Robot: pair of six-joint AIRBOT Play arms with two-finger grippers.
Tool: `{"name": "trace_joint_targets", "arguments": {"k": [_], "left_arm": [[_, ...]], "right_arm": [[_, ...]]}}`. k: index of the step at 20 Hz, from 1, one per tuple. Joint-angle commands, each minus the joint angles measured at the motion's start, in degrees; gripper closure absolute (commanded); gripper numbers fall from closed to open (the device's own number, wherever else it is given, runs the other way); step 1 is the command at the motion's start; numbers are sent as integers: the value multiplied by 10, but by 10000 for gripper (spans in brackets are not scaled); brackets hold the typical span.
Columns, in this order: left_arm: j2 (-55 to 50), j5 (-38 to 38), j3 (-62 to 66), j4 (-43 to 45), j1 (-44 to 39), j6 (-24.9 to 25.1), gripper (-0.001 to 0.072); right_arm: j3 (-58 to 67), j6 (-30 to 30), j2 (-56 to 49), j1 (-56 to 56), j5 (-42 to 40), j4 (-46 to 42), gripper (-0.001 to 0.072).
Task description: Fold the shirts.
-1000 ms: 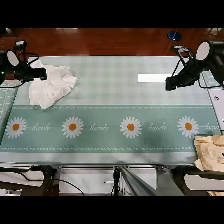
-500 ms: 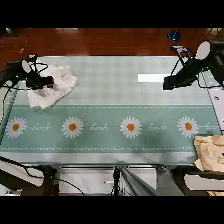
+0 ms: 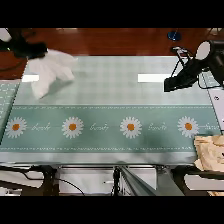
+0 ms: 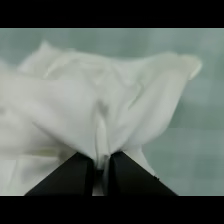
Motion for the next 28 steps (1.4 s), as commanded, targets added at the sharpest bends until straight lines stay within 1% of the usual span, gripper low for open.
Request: {"name": "trace_joint_targets", "arguments": {"k": [1,5,7,10,12,16,19,21,24,25,27,28], "left_arm": [[89,-28,102,-20,-59,7,677],[196,-63,127,-19,-149,16,677],[231,-101,127,-19,-195,16,677],[245,-165,125,-19,-262,16,677],[242,-169,98,-20,-306,13,677],[198,-150,-21,-20,-401,9,677],[129,-79,-124,-20,-459,9,677],[70,-48,-161,-21,-484,9,676],[-26,-62,-166,-26,-502,9,669],[-43,-63,-164,-38,-501,12,592],[-44,-75,-139,-49,-487,36,255],[-35,-87,-107,-49,-473,47,154]], "right_arm": [[0,0,0,0,44,-57,136],[0,3,1,0,90,-111,136],[0,4,1,0,114,-124,136],[0,5,6,0,125,-126,136],[0,5,9,0,131,-127,136],[0,5,13,0,133,-130,136],[0,7,13,0,134,-129,136],[0,9,13,0,134,-128,136],[0,9,13,0,133,-126,136],[0,9,13,0,132,-123,136],[0,9,13,0,129,-124,136],[0,9,13,0,125,-124,136]]}}
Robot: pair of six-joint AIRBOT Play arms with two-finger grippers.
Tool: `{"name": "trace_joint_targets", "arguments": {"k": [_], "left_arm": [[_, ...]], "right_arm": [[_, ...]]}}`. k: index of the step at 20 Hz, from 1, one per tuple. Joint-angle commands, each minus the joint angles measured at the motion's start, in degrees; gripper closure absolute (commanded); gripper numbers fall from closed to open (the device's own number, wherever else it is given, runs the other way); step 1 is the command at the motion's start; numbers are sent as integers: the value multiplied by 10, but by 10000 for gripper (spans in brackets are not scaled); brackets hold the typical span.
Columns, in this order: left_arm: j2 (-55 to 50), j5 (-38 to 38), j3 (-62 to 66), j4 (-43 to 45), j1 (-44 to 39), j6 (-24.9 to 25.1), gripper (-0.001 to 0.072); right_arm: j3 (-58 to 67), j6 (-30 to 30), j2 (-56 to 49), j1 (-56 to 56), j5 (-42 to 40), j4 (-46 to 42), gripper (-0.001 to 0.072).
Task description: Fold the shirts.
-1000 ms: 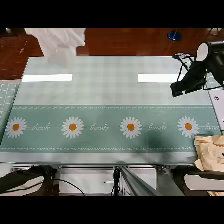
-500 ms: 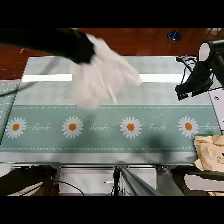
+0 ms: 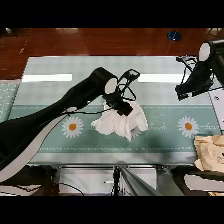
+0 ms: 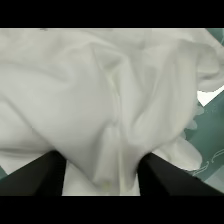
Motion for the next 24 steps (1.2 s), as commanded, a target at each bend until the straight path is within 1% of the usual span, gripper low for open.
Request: {"name": "trace_joint_targets", "arguments": {"k": [1,4,5,6,7,8,9,11,12,13,15,17,18,19,20,21,24], "left_arm": [[-4,-30,74,-11,31,40,143],[59,-65,183,43,116,61,143],[82,-80,194,63,158,62,144],[100,-104,192,65,202,70,147],[114,-148,184,57,255,81,150],[123,-191,166,27,310,96,151],[129,-217,137,-24,363,104,151],[149,-224,32,-158,466,116,151],[161,-222,-40,-219,509,133,151],[173,-220,-113,-259,538,154,151],[195,-211,-263,-307,570,192,144],[201,-181,-382,-356,571,234,143],[200,-156,-425,-381,568,251,109],[198,-122,-461,-401,563,265,11],[195,-89,-487,-410,557,272,9],[188,-71,-499,-409,549,276,7],[149,-68,-500,-414,511,276,7]], "right_arm": [[0,0,0,0,-10,2,136],[0,0,0,0,-13,3,135],[0,0,0,0,-16,4,135],[0,0,0,0,-20,8,135],[0,0,0,0,-25,13,134],[0,0,0,0,-29,14,134],[0,0,0,0,-30,14,135],[0,0,0,0,-33,15,134],[0,0,0,0,-33,18,134],[0,0,0,0,-34,18,134],[0,0,0,0,-34,19,134],[0,0,0,0,-36,29,134],[0,0,0,0,-36,33,134],[0,0,0,0,-35,33,134],[0,0,0,0,-35,33,134],[0,0,0,0,-34,33,134],[0,0,0,0,-34,33,134]]}}
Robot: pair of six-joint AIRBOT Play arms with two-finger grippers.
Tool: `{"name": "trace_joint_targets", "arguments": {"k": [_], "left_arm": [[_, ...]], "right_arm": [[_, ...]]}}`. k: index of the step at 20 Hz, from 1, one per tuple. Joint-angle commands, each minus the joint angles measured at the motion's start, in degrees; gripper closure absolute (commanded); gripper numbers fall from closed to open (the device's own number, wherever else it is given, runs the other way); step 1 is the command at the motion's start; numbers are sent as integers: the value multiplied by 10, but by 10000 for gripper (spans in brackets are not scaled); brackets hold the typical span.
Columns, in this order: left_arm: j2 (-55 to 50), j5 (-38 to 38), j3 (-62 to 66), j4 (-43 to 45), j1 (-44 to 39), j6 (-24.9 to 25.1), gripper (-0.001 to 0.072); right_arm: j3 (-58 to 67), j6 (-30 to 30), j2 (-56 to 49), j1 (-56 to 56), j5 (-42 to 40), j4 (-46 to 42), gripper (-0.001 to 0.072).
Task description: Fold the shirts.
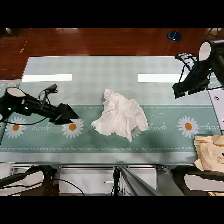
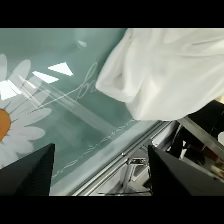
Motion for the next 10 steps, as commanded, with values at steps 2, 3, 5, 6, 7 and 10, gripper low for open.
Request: {"name": "trace_joint_targets", "arguments": {"k": [2,3,5,6,7,10], "left_arm": [[-49,36,-34,-35,-56,18,7],[-61,46,-31,-37,-73,18,7],[-82,83,-18,-45,-110,17,7],[-92,101,-8,-59,-127,17,7],[-102,112,2,-75,-140,17,7],[-139,119,41,-95,-173,12,7]], "right_arm": [[0,0,0,0,0,3,134],[0,0,0,0,1,3,134],[0,1,0,0,6,3,134],[0,0,0,0,10,3,134],[0,0,0,0,14,3,134],[0,1,0,0,21,3,134]]}}
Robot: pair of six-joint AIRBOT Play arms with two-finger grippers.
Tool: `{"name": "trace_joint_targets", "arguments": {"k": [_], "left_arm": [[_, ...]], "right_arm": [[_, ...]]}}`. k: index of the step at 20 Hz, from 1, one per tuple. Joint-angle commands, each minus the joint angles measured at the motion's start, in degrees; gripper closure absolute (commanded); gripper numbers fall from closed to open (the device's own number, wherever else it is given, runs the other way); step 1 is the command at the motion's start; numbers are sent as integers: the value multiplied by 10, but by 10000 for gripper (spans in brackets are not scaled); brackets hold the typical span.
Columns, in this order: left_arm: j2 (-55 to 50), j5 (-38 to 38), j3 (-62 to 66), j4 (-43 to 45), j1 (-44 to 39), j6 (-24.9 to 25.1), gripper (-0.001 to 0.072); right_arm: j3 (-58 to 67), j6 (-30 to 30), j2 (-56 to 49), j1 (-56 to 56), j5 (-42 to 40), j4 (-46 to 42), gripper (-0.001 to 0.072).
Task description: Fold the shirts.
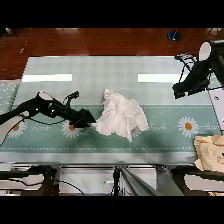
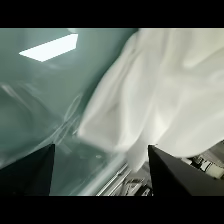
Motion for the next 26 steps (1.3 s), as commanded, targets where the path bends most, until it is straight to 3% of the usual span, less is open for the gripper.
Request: {"name": "trace_joint_targets", "arguments": {"k": [1,2,3,4,5,9,12,16,19,26], "left_arm": [[-44,29,38,-19,-42,-9,7],[-56,28,48,-19,-50,-14,16],[-65,21,54,-20,-57,-15,130],[-73,11,58,-20,-63,-14,446],[-77,3,58,-20,-66,-8,656],[-77,-12,58,-19,-59,1,675],[-77,-28,58,-19,-47,2,675],[-77,-43,58,-19,-40,2,675],[-77,-45,58,-19,-40,2,675],[-77,-54,58,-20,-40,2,675]], "right_arm": [[0,0,0,0,10,0,134],[0,0,0,0,11,0,134],[0,0,0,0,13,-1,134],[0,0,0,0,14,-1,134],[0,-3,0,0,15,-2,134],[-10,-36,0,-10,15,32,176],[-81,-45,0,-73,-19,210,175],[-209,-151,0,-150,-47,464,154],[-274,-191,0,-160,-74,492,154],[-341,-184,-5,-99,-215,495,155]]}}
